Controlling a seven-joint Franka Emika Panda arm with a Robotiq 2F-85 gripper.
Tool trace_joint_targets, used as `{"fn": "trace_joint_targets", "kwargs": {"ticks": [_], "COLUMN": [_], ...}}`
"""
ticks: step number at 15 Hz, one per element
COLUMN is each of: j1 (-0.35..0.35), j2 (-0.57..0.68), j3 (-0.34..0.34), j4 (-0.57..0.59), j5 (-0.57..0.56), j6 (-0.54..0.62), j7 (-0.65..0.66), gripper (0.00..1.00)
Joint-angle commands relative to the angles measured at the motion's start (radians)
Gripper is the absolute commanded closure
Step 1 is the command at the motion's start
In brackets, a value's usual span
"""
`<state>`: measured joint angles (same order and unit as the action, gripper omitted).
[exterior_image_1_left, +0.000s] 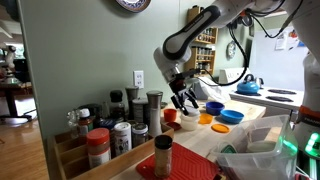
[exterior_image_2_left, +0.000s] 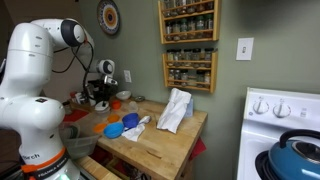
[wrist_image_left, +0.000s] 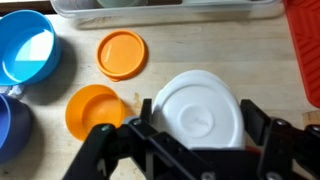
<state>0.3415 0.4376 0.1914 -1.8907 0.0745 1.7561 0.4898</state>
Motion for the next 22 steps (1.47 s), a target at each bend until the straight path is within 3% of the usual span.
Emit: {"fn": "trace_joint_targets", "kwargs": {"ticks": [1,13,17,22], "j1": [0.010,0.011,0.012,0.013], "j2": [0.021,0.028,0.022,0.018], "j3": [-0.013,-0.015,-0.016,-0.016], "j4": [0.027,0.030,0.028,0.029], "j5": [-0.016,-0.015,-0.017,-0.017], "j6": [-0.020,-0.027,-0.031,-0.038], "j7": [-0.006,-0.006,-0.001,0.000], "gripper": [0.39,0.31,0.21,0.19]}}
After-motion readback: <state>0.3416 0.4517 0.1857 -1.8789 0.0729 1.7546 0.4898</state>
